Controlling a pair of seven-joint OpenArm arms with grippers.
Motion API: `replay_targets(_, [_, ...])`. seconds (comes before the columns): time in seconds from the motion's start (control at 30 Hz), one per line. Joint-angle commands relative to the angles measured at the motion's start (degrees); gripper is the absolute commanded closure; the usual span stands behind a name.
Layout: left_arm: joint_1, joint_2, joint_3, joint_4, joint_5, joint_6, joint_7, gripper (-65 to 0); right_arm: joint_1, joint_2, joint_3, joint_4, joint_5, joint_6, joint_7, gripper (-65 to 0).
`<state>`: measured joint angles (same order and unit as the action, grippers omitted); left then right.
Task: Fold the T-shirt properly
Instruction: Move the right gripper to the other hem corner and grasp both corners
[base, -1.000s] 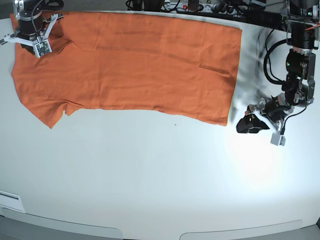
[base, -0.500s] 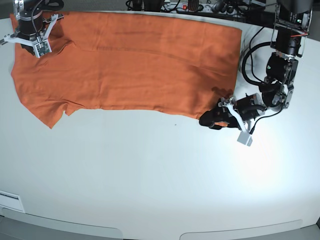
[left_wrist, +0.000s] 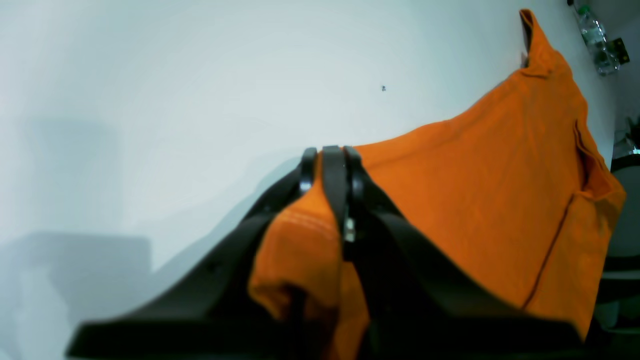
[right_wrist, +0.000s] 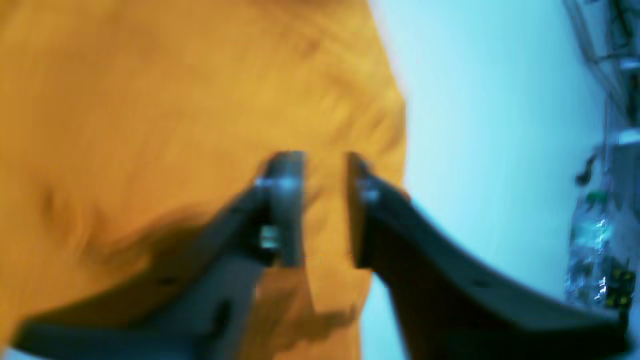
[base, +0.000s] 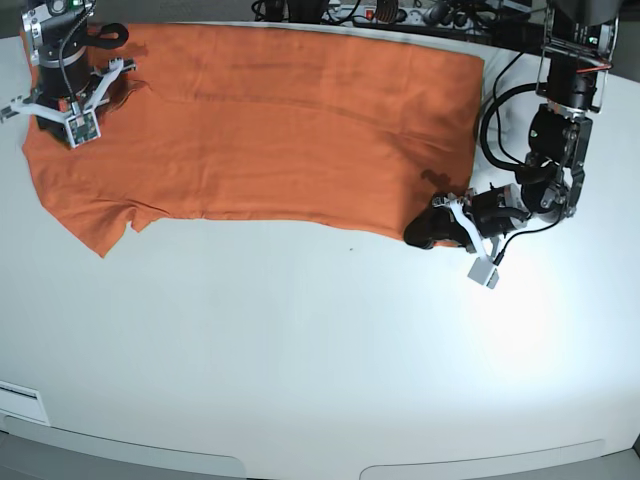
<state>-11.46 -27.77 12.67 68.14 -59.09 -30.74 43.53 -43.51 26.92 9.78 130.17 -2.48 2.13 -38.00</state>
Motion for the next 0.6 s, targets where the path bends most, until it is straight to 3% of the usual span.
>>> replay_targets(0.0, [0.04, -0.94, 0.0, -0.42, 3.39, 2.21, 2.84, 0.0, 1.73, 0.72, 0.35, 0.92, -0.72, -0.68, 1.22, -28.6])
replay_targets(0.07, [0.0, -0.96, 0.0, -0.42, 3.96, 2.21, 2.82, 0.0, 5.81, 0.72, 0.35, 0.81, -0.63, -0.92, 2.38, -33.1])
replay_targets(0.2, [0.02, -0.98, 0.0, -0.44, 5.9, 2.23, 2.86, 0.0, 15.06, 0.74, 0.35, -4.85, 2.51, -1.4, 3.52, -33.0])
replay_targets(0.37, [0.17, -0.96, 0.0, -0.44, 7.74, 2.21, 2.84, 0.0, 29.57, 0.76, 0.42, -21.92, 14.25, 6.16, 2.58, -33.0])
replay_targets(0.57, [0.22, -0.96, 0.0, -0.44, 8.28, 2.21, 2.86, 0.0, 45.83, 2.12, 1.77, -41.46, 30.34, 17.64, -4.26, -33.0])
